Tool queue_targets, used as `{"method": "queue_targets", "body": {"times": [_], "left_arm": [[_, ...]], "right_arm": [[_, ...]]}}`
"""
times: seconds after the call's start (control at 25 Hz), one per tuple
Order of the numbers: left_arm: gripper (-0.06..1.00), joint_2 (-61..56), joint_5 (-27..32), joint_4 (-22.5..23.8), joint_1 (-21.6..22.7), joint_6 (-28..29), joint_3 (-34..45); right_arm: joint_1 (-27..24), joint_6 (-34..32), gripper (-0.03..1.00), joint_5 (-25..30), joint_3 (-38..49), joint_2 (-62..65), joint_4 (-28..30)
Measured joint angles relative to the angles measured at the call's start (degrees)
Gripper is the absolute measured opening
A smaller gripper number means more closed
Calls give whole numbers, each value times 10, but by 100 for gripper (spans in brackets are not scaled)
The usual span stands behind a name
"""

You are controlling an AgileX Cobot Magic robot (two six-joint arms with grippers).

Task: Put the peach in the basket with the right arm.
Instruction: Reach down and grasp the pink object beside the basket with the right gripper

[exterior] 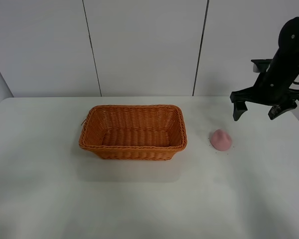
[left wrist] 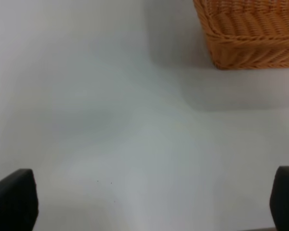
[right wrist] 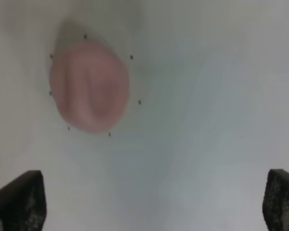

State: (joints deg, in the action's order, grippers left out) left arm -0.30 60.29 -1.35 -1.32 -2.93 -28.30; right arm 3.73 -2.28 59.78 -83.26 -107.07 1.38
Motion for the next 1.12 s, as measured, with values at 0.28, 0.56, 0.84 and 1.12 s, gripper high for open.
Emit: {"method": "queue_targets", "body": {"times": [0.28, 0.56, 0.84, 1.12], "left_arm": [[99, 0, 0, 0, 0, 0, 0], [99, 0, 0, 0, 0, 0, 0], [99, 0, 0, 0, 0, 0, 0], [99, 0, 0, 0, 0, 0, 0]], "right_arm": [[26, 13, 69, -25, -15, -65, -14], [26, 16, 69, -76, -16, -104, -14], [26, 18, 69, -107, -16, -150, -23], [26, 18, 69, -122, -16, -185, -28]]}}
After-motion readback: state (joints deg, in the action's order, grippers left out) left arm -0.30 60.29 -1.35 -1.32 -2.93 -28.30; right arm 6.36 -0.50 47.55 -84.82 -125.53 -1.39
